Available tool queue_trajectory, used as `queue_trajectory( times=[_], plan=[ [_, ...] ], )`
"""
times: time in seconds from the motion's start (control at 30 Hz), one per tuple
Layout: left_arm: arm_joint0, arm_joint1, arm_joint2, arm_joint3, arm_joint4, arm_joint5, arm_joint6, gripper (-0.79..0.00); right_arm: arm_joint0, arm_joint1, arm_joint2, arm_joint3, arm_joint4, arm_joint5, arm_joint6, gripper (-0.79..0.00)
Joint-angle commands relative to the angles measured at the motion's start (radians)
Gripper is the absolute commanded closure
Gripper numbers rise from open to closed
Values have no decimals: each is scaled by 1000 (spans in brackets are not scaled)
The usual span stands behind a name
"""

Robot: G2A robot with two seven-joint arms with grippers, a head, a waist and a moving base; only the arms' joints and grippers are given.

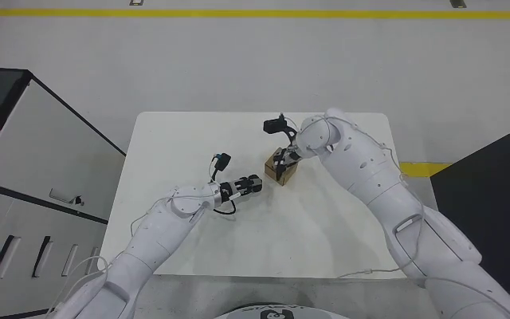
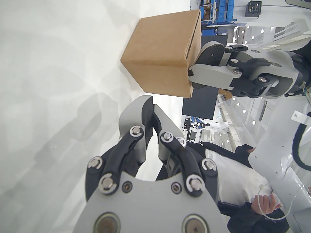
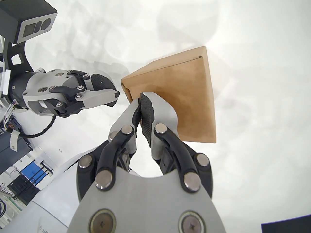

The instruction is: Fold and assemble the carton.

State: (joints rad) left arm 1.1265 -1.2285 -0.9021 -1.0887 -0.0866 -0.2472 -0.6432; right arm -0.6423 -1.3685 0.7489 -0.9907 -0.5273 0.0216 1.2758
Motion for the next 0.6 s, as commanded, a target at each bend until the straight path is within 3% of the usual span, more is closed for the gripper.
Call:
queue_trajectory(
  times=[0.0, 0.57],
  plan=[
    [0, 0, 0, 0, 0, 0, 0, 0, -1, 2, 6, -6, 2, 1, -6, 0],
    [0, 0, 0, 0, 0, 0, 0, 0, -1, -9, -12, 21, 9, -6, -5, 0]
  ],
)
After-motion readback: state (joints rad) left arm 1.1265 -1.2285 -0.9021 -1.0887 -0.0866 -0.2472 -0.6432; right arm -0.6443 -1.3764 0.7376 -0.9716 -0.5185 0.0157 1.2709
